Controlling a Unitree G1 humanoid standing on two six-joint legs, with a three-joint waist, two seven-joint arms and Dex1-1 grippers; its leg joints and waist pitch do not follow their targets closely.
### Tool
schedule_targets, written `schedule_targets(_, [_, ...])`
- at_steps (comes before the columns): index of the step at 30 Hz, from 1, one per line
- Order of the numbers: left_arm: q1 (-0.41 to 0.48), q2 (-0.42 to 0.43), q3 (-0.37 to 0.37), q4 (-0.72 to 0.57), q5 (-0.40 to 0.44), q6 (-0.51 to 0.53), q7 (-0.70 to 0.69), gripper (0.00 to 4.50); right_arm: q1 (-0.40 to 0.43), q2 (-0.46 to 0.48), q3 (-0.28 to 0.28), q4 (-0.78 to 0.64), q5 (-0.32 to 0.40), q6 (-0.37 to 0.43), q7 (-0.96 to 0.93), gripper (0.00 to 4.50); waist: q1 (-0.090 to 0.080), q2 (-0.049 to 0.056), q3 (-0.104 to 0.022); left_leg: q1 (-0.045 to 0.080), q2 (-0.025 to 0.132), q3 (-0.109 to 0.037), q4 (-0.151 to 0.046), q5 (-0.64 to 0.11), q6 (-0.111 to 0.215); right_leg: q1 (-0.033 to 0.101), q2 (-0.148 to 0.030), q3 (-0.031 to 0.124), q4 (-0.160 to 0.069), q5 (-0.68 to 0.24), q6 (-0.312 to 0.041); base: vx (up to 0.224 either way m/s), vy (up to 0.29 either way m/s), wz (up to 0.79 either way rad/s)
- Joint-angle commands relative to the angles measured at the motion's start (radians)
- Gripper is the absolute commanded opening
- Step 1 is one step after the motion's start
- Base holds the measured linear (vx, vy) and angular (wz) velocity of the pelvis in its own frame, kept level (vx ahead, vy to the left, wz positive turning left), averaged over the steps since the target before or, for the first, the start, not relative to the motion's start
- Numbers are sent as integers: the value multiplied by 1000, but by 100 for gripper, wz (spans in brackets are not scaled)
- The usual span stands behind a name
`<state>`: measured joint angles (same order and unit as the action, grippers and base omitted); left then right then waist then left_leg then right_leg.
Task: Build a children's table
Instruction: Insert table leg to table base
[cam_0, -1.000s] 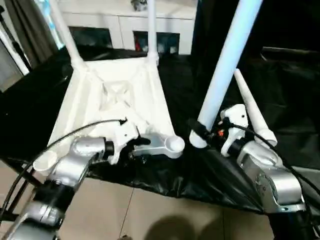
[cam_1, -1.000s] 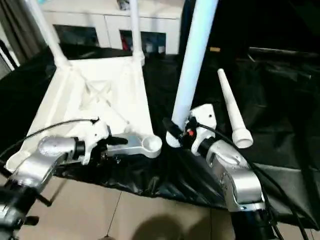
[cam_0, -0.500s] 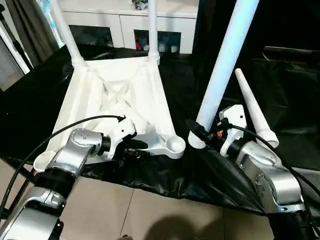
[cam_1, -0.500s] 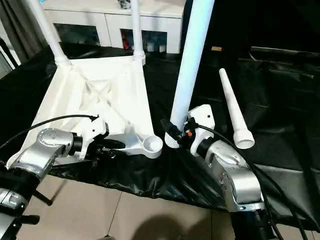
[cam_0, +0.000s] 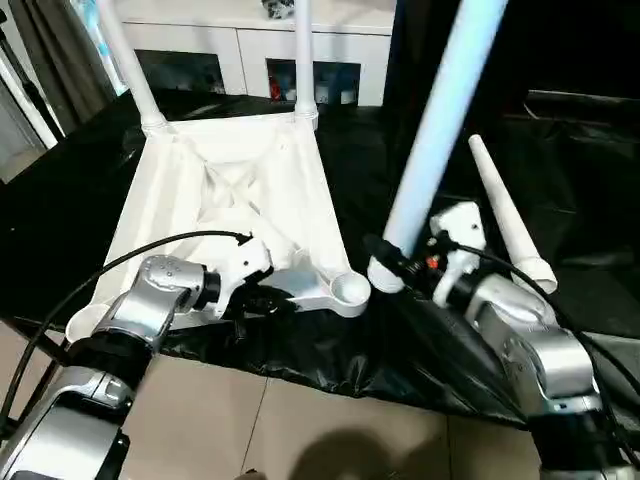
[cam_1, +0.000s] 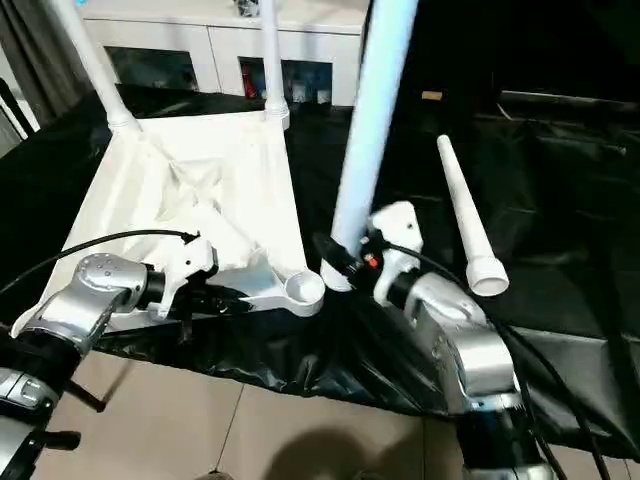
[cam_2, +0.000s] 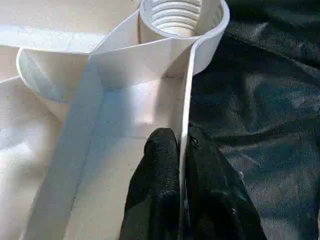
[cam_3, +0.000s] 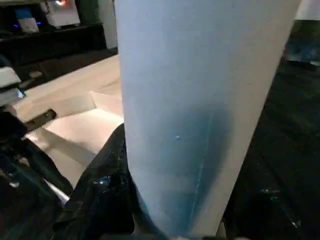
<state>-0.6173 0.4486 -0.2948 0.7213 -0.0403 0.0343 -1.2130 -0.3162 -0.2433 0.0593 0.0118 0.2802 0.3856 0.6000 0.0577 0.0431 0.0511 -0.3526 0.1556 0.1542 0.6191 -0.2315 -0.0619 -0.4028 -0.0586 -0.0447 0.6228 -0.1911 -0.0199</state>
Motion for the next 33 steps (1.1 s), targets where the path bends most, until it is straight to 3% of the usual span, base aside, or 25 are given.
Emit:
schedule_targets(1, [-19,4,-2,20,16,-8,3,3,-34,5,22,19,27,3,47,188,6,3,-60,-5,65,-23,-88,-131,10,64,-96,55,-71,-118,-249,0,0,0])
schedule_targets(4, [-19,2,-10,22,23,-18,-1,2,-52,6,34,43,30,11,74,188,3,1,-63,-7,65,-20,-84,-90,28,66,-96,53,-65,-52,-265,0,0,0])
schedule_targets(6, [-14,-1,-13,14,25,-23,-3,0,-68,6,52,72,23,9,98,188,5,1,-62,-5,66,-18,-83,-87,34,64,-97,54,-67,-50,-266,0,0,0])
schedule_targets(7, [-9,-7,-10,3,22,-26,-2,0,-81,6,68,101,11,3,117,188,4,-6,-63,-6,66,-18,-83,-85,37,66,-96,53,-65,-50,-269,0,0,0])
schedule_targets(8, [-6,-10,-7,-2,20,-29,-1,0,-86,6,74,114,5,-1,124,188,6,0,-61,-5,66,-17,-83,-94,35,63,-97,53,-68,-80,-272,0,0,0])
schedule_targets(9, [-5,-13,-5,-8,18,-27,-2,0,-92,8,79,129,3,-1,130,188,4,-7,-60,-5,66,-16,-84,-96,36,63,-97,53,-70,-87,-272,0,0,0])
schedule_targets(12, [-1,-19,2,-19,7,-32,-5,0,-109,11,90,172,-9,-21,140,188,11,-8,-62,-6,68,-16,-84,-74,38,63,-98,53,-66,-78,-268,0,0,0])
schedule_targets(16, [-1,-24,10,-21,0,-36,-2,0,-119,15,94,202,-16,-29,142,188,13,-6,-63,-4,68,-15,-82,-58,45,62,-98,52,-62,-48,-271,0,0,0])
schedule_targets(21, [5,-38,29,-28,-19,-42,2,0,-142,29,99,277,-32,-69,146,188,14,-7,-62,-5,68,-14,-83,-74,42,61,-99,52,-67,-91,-264,0,0,0])
schedule_targets(33, [31,-50,52,-63,-48,-24,-1,0,-156,44,90,351,-35,-107,156,188,10,-6,-61,-5,70,-13,-84,-77,50,61,-98,52,-67,-88,-268,0,0,0])
